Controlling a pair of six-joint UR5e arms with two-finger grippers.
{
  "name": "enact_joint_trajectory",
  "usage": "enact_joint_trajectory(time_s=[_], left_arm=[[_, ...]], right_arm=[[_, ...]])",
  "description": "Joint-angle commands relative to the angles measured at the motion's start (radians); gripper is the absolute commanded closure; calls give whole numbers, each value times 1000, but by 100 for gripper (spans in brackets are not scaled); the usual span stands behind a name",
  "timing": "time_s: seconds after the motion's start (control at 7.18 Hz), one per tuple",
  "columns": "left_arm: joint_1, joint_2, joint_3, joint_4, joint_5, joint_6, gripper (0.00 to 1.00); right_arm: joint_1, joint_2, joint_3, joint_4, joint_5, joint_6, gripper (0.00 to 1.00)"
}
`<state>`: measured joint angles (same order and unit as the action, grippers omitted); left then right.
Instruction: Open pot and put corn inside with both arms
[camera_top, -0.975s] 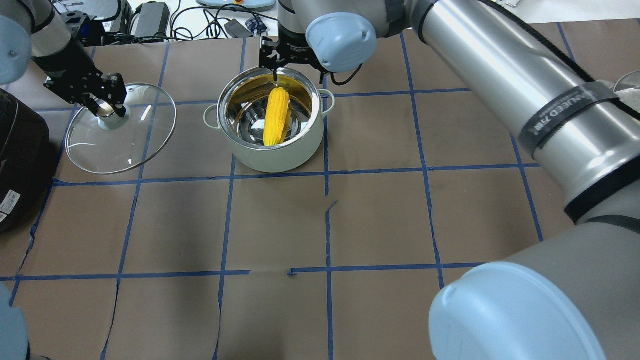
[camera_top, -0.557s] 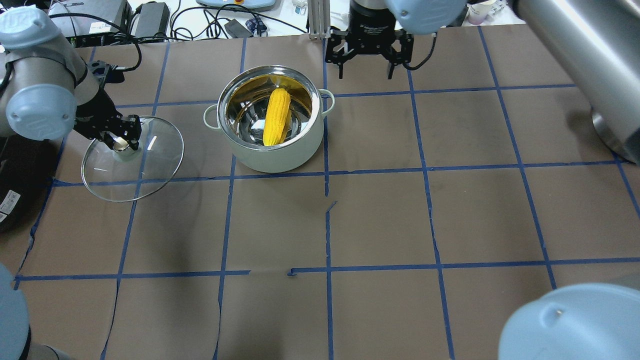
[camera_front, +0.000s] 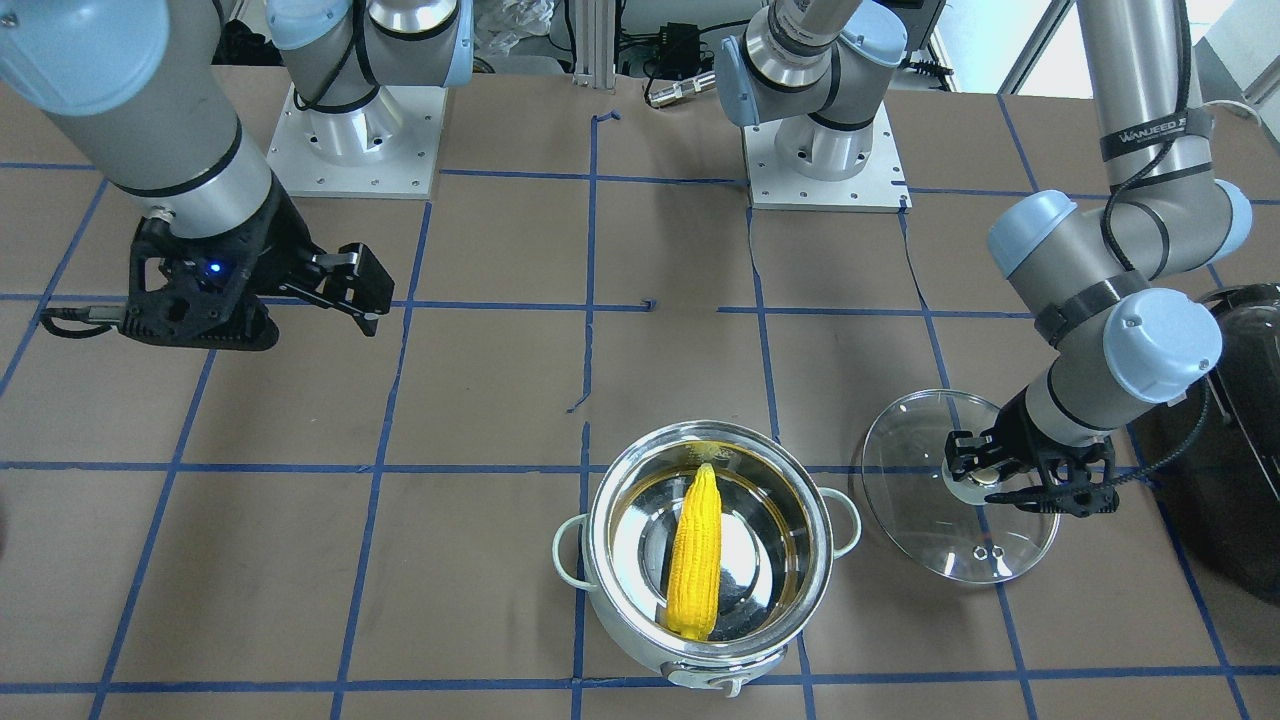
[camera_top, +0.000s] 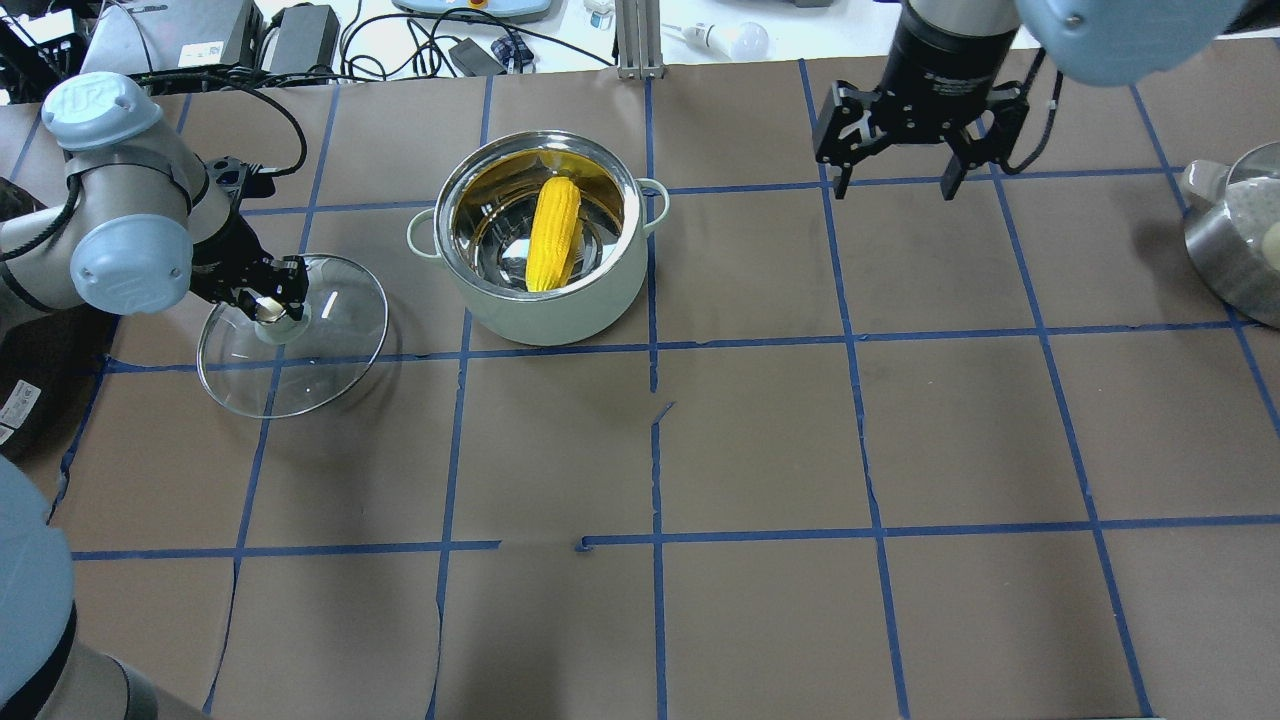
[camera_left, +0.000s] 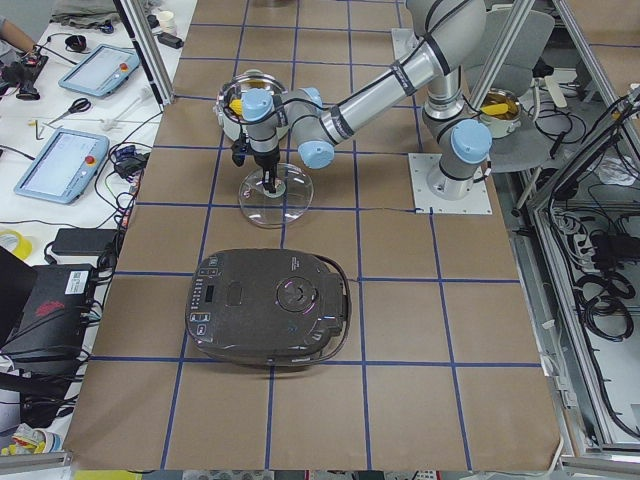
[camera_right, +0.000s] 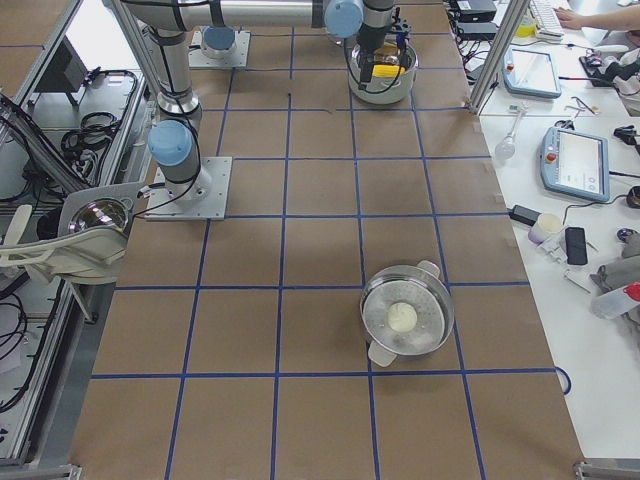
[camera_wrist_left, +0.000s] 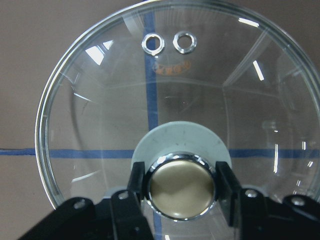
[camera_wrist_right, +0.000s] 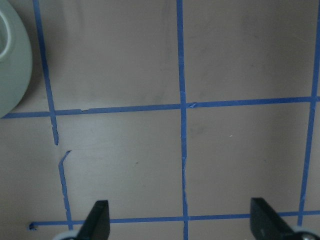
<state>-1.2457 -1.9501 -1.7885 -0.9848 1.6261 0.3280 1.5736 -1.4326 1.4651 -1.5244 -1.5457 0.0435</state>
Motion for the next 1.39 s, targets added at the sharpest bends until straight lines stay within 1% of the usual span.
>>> enact_joint_trajectory(time_s=[0.0,0.28,0.56,0.7,0.84,0.98,1.11,1.25], left_arm=[[17,-3,-63,114,-8,9,100],[51,-3,-63,121,-32,65,100],[51,-3,-66,120,-31,56,100],[52,-3,-63,118,-31,59,89],[51,0,-61,117,-29,66,1],[42,23,-49,104,-20,60,0],[34,39,-19,39,-19,60,0],[22,65,18,-33,-18,59,0]], right_arm=[[-26,-80,104,-5,-1,-33,0],[-26,-95,118,10,-2,-30,0],[-26,-98,118,10,-2,-25,0],[-24,-98,119,12,-4,-19,0],[-24,-98,124,12,-5,31,0],[-24,-98,126,10,-5,62,0],[-24,-97,126,10,-22,55,0],[-24,-98,127,9,-61,50,0]])
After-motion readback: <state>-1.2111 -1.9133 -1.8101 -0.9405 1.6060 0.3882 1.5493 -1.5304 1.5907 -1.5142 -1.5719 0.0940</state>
